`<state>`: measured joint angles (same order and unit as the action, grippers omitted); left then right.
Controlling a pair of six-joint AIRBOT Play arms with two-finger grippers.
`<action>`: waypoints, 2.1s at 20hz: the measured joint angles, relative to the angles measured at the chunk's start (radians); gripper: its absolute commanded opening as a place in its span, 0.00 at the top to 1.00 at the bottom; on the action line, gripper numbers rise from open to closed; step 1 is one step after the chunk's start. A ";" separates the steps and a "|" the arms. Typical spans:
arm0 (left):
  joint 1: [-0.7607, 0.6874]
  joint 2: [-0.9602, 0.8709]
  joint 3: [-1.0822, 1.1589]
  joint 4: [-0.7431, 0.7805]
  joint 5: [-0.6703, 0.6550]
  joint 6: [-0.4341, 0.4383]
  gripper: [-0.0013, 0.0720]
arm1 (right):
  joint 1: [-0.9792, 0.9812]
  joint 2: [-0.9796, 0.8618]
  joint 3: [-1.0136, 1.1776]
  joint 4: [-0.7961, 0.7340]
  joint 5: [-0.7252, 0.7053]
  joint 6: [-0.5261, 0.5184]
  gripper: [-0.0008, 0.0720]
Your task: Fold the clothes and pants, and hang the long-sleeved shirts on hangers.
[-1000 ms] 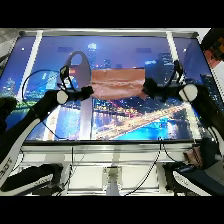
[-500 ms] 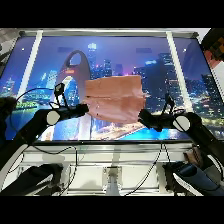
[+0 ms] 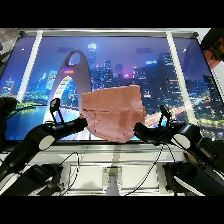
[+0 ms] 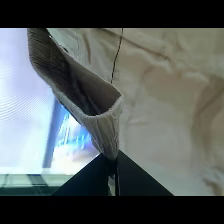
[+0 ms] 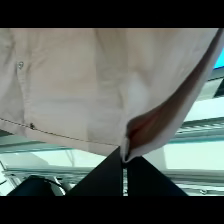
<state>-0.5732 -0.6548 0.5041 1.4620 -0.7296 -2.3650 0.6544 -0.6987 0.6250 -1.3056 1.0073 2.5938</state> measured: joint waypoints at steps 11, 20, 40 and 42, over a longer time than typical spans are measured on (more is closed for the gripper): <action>0.025 -0.106 -0.003 0.239 0.380 -0.474 0.97 | -0.141 -0.165 0.237 -0.180 -0.126 -0.076 0.98; 0.113 -0.347 0.136 0.257 0.650 -0.584 0.96 | -0.250 -0.455 0.489 -0.190 -0.226 -0.216 0.98; 0.162 -0.795 0.375 0.204 0.883 -0.624 0.96 | -0.404 -0.751 0.535 -0.185 -0.609 -0.143 0.98; 0.163 -0.830 0.400 0.204 0.911 -0.624 0.67 | -0.406 -0.785 0.536 -0.172 -0.702 -0.142 0.88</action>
<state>-0.4099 -1.4853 0.9043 1.6661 0.1814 -2.9891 0.2485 -1.4841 1.1610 -1.4780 0.3054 2.4523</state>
